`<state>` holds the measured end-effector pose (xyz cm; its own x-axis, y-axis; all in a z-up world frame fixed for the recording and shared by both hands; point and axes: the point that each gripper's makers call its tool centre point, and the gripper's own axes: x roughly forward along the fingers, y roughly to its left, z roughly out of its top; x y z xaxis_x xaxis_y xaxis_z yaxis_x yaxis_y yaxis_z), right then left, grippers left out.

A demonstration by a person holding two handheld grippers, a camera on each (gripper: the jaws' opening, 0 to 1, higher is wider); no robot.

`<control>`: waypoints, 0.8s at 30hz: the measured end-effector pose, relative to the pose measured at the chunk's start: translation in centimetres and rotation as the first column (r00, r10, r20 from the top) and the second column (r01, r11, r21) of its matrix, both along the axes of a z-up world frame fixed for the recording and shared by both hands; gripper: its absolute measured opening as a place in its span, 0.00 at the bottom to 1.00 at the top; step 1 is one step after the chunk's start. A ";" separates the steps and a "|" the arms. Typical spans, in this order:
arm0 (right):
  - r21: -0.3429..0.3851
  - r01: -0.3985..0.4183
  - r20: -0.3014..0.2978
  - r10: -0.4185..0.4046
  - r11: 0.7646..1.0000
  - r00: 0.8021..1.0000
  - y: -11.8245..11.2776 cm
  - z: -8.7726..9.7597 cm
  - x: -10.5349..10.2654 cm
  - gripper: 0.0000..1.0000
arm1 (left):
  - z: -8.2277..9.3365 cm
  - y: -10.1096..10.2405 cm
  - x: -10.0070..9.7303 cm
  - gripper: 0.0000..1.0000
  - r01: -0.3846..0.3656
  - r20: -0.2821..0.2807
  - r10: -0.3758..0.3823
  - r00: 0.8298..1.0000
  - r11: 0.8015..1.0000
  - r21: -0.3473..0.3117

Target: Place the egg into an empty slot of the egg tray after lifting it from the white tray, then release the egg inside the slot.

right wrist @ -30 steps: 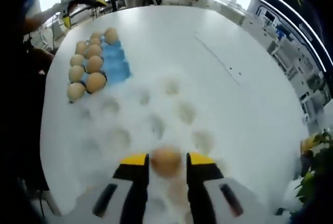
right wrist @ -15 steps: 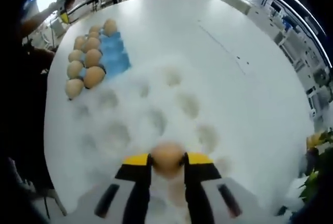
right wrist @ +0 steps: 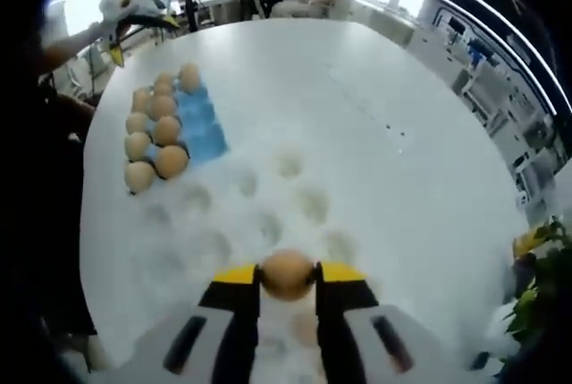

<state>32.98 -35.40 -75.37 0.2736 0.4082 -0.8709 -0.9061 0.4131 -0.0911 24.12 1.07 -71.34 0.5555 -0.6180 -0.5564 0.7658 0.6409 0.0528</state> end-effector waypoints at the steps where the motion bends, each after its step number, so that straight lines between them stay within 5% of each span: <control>1: 0.004 -0.005 0.000 0.005 1.000 1.000 0.2 0.1 -0.1 0.23 | 0.0 0.0 0.0 0.87 0.002 0.000 -0.002 1.000 1.000 -0.001; 13: 0.031 -0.055 0.014 0.055 0.998 0.998 3.0 0.8 -0.1 0.23 | 0.1 0.1 0.1 0.88 0.002 0.009 -0.002 1.000 1.000 -0.002; 24: 0.065 -0.168 0.010 0.167 0.984 0.986 8.1 1.2 -0.7 0.23 | 0.2 0.2 0.1 0.88 0.005 0.012 -0.005 1.000 1.000 -0.004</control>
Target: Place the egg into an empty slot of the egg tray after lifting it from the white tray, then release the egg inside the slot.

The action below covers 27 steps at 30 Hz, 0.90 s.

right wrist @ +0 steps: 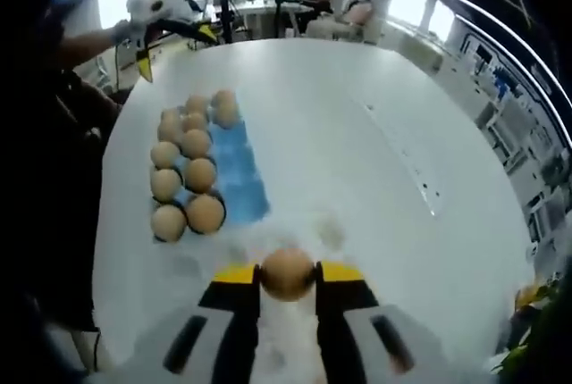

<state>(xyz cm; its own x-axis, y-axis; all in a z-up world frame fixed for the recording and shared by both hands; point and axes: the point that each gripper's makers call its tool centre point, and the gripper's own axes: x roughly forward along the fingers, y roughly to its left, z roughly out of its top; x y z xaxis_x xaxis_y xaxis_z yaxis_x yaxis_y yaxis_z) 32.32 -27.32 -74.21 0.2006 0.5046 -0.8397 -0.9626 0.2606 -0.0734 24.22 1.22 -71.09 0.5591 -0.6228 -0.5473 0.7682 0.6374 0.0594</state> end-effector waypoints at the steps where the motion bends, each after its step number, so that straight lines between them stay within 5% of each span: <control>1: 0.000 -0.013 0.000 0.013 1.000 1.000 0.5 0.1 0.0 0.23 | 0.0 0.1 0.0 0.88 -0.001 0.000 0.001 1.000 1.000 0.002; 27: 0.056 -0.213 -0.030 0.215 0.975 0.976 10.5 -1.0 -1.3 0.23 | -0.1 0.6 0.0 0.88 -0.020 0.002 0.020 1.000 1.000 -0.006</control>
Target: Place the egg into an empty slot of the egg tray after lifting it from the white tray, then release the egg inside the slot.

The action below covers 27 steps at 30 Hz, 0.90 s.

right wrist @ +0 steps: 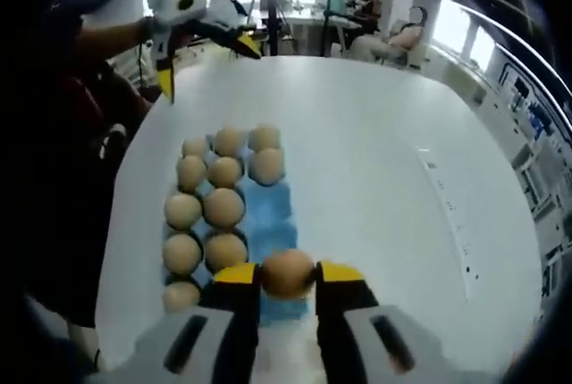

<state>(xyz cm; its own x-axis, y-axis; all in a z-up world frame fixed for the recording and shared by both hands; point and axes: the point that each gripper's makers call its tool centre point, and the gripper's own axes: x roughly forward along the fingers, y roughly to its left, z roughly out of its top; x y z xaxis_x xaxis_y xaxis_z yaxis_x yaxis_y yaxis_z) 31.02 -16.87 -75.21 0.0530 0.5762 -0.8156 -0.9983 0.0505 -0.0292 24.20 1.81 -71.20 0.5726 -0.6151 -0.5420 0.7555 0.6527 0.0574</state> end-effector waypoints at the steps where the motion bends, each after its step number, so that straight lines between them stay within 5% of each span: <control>1: 0.000 -0.010 -0.006 0.010 1.000 1.000 0.5 -0.1 -0.2 0.23 | 0.0 0.0 0.0 0.88 0.001 -0.001 -0.001 1.000 1.000 0.000; 27: 0.015 -0.134 -0.029 0.134 0.991 0.991 6.7 -1.6 -1.4 0.23 | -0.1 0.4 -0.3 0.88 -0.006 -0.005 0.006 1.000 1.000 0.001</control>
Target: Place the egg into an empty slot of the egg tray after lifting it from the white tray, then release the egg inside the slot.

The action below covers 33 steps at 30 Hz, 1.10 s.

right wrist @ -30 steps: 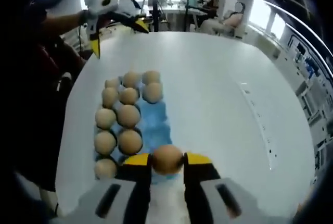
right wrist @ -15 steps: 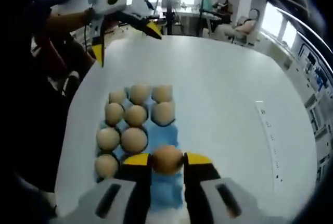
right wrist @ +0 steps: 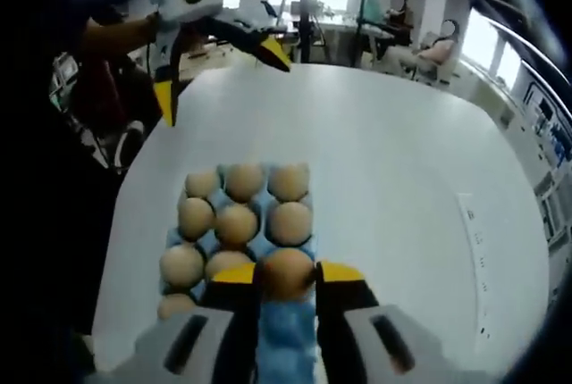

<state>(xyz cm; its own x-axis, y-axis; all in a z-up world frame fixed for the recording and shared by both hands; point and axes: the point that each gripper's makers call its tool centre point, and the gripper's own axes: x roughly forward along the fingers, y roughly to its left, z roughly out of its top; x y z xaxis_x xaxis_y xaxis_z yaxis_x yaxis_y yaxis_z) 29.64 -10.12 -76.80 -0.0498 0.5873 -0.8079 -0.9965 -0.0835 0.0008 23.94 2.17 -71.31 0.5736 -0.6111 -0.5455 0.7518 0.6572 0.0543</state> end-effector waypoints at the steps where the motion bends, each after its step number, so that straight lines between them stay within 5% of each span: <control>1: -0.006 -0.004 -0.011 0.003 1.000 1.000 0.1 -0.1 -0.1 0.23 | 0.0 0.0 0.0 0.88 0.000 0.002 0.000 1.000 1.000 0.001; 33: -0.056 -0.024 -0.063 0.020 0.998 0.998 0.1 -2.4 0.2 0.24 | 0.3 0.1 0.3 0.88 0.003 0.002 -0.003 1.000 1.000 0.011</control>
<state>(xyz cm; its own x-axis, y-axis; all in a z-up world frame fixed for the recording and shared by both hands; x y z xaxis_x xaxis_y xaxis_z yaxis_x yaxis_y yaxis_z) 29.86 -10.02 -79.18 -0.1139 0.5385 -0.8349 -0.9923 -0.1032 0.0687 24.21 2.24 -71.05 0.5729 -0.6070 -0.5508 0.7538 0.6540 0.0632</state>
